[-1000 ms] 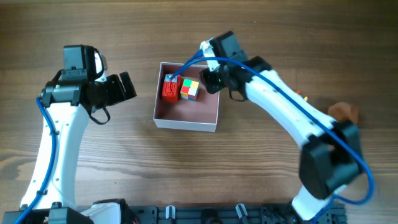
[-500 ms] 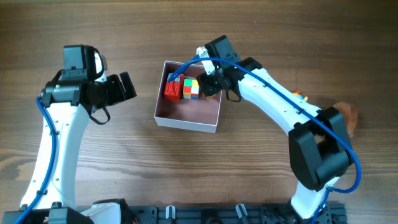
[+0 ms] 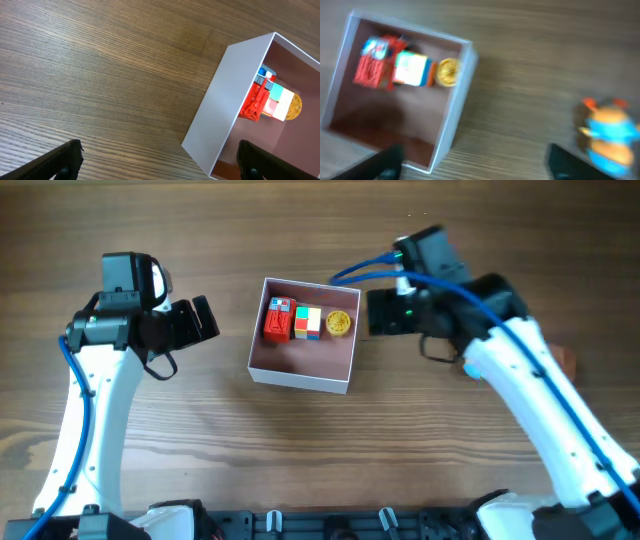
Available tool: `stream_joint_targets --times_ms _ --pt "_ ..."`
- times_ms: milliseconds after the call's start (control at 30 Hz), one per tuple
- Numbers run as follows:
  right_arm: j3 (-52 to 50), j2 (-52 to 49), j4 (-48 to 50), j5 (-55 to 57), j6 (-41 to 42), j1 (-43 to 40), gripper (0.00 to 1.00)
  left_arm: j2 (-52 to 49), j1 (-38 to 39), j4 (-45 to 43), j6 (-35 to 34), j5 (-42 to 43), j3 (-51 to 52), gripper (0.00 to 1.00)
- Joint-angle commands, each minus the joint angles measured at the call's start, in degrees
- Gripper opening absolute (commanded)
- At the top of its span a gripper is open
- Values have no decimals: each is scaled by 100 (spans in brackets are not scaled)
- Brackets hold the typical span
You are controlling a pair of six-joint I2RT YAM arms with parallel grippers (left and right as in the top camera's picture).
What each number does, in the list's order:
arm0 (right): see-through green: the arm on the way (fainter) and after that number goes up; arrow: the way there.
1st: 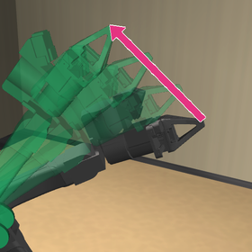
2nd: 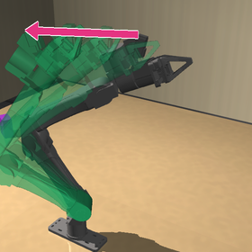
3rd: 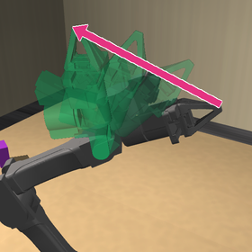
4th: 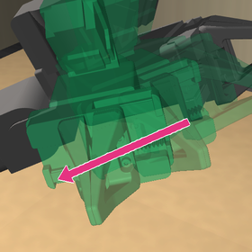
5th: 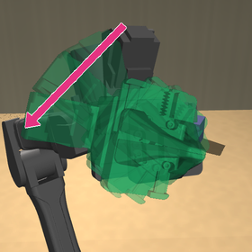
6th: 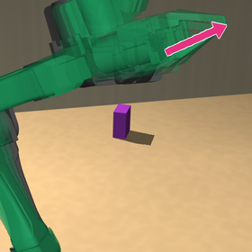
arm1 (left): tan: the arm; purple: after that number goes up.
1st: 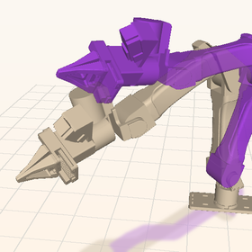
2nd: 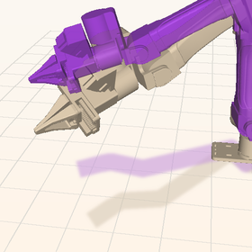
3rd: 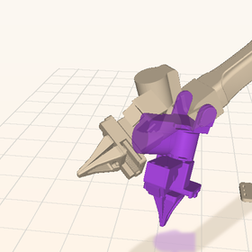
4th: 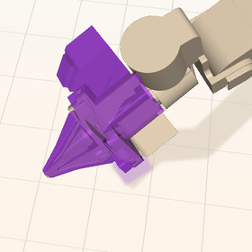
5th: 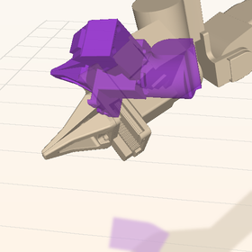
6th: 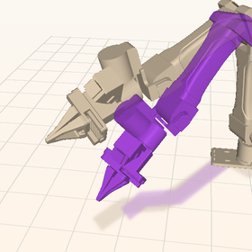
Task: Pack container
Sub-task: 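Carry the yellow toy into the box's right corner and release, then move the right gripper to the duck toy and grasp it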
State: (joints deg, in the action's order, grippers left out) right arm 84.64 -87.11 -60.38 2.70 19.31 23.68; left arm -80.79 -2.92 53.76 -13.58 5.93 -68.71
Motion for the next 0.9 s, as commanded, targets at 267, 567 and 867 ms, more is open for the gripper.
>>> stream_joint_targets --times_ms 267,567,867 --pt "-822 -859 332 -503 -1145 -2935 100 0 -20 92 138 68 26 100" --pt "-844 -2487 260 -623 -1620 -3174 100 0 -20 87 136 68 26 100" --pt "-859 -2658 227 -621 -1617 -3174 53 0 -20 90 138 68 26 100"
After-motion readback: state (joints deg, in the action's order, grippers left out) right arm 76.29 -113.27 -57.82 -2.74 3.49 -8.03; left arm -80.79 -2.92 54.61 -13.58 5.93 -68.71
